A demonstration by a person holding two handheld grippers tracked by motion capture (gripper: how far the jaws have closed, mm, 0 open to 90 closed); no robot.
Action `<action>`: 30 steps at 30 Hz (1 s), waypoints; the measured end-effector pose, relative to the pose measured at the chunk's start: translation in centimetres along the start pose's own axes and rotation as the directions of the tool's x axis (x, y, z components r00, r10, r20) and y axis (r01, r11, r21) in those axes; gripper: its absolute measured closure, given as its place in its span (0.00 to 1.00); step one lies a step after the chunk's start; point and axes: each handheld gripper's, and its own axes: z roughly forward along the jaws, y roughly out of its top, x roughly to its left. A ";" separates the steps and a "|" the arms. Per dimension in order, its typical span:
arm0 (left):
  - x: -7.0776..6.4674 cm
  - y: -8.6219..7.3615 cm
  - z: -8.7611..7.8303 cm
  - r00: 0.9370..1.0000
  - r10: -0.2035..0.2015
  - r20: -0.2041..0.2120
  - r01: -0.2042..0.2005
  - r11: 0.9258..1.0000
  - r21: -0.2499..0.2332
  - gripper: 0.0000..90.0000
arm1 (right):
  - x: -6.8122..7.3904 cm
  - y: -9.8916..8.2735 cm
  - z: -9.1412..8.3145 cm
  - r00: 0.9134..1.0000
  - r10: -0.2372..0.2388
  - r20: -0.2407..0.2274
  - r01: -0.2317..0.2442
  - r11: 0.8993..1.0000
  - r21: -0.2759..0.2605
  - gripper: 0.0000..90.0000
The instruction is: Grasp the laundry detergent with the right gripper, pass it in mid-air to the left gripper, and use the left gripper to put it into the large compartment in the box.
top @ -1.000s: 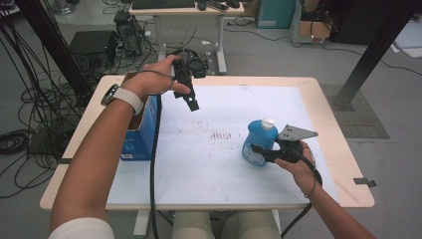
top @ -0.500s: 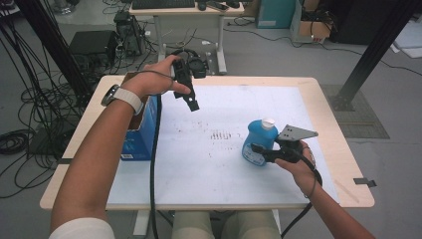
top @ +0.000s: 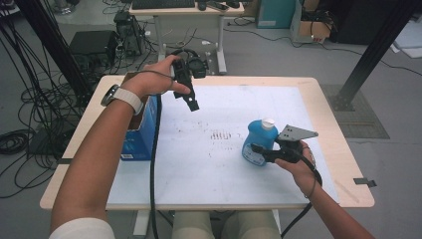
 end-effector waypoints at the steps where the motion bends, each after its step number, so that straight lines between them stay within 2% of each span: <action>1: 0.0 0.0 0.0 1.000 -0.003 0.002 0.003 1.000 0.003 0.11 | 0.0 0.0 0.0 1.000 0.000 0.000 0.000 1.000 0.000 0.49; 11: -0.1 0.0 -0.1 1.000 0.000 -0.002 0.000 1.000 0.002 0.11 | 0.1 0.0 0.0 1.000 0.000 0.000 0.000 1.000 0.002 0.49; 12: -0.1 0.0 -0.1 1.000 0.001 -0.001 -0.001 1.000 0.002 0.11 | 0.2 0.0 -0.1 1.000 0.021 0.005 -0.021 1.000 0.015 0.49; 16: -0.3 0.0 -0.3 1.000 0.000 -0.004 0.000 1.000 -0.001 0.11 | 0.2 0.1 -0.1 1.000 0.020 0.007 -0.020 1.000 0.019 0.49; 17: -0.3 0.0 -0.3 1.000 0.008 -0.005 -0.008 1.000 -0.010 0.11 | 0.0 0.1 0.0 1.000 -0.002 -0.001 0.002 1.000 0.003 0.49; 21: -0.5 0.0 -0.5 1.000 0.005 -0.008 -0.005 1.000 0.000 0.11 | 0.0 0.1 0.0 1.000 -0.004 -0.004 0.004 1.000 0.005 0.49; 24: -0.6 0.0 -0.6 1.000 -0.001 -0.005 0.001 1.000 -0.001 0.11 | 0.2 0.3 0.1 1.000 0.011 -0.003 -0.011 1.000 0.020 0.49; 25: -0.7 0.0 -0.6 1.000 0.000 -0.007 0.000 1.000 -0.001 0.11 | 0.1 0.4 0.1 1.000 0.003 -0.006 -0.003 1.000 0.014 0.49; 29: -1.0 0.1 -0.9 1.000 0.001 0.007 -0.001 1.000 0.004 0.11 | 0.5 0.7 0.0 0.999 0.036 0.002 -0.036 0.999 0.005 0.49; 30: -1.1 0.1 -1.1 1.000 0.000 0.006 0.000 1.000 0.002 0.11 | 0.5 0.8 0.0 1.000 0.025 0.002 -0.025 1.000 0.007 0.49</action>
